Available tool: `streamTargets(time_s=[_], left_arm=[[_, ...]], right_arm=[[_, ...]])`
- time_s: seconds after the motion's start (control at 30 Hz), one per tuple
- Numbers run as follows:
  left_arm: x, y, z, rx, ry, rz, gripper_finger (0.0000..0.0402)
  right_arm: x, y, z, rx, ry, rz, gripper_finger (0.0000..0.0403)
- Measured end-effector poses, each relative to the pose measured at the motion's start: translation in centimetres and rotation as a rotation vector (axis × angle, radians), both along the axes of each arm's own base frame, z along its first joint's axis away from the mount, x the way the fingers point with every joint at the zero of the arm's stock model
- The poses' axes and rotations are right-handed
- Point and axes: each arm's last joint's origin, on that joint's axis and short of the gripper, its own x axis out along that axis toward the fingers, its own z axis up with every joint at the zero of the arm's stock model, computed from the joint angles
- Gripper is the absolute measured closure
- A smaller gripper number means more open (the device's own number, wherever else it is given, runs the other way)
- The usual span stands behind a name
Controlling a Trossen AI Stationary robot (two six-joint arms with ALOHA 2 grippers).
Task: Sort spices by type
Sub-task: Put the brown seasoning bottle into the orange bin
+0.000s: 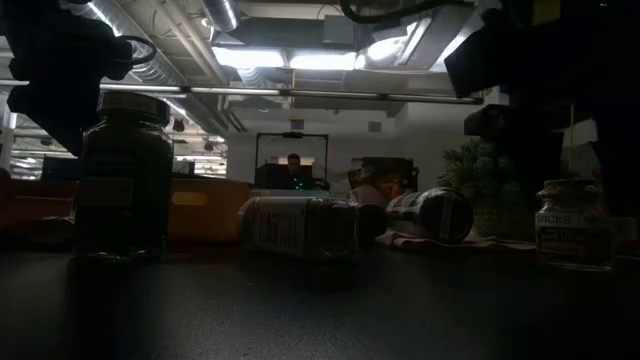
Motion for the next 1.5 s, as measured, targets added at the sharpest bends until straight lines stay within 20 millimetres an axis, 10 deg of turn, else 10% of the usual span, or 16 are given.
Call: streamTargets(time_s=[0.63, 1.07, 1.5], left_arm=[[0.0, 0.0, 0.0, 0.015, -0.005, 0.006, 0.0139], [0.0, 0.0, 0.0, 0.015, -0.005, 0.006, 0.0139], [0.0, 0.0, 0.0, 0.015, -0.005, 0.006, 0.0139]], right_arm=[[0.4, 0.2, 0.0, 0.013, -0.049, 0.021, 0.0226], [0.4, 0.2, 0.0, 0.011, -0.044, 0.018, 0.0110], [-0.9, -0.3, -1.9, 0.029, 0.036, 0.021, 0.0138]])
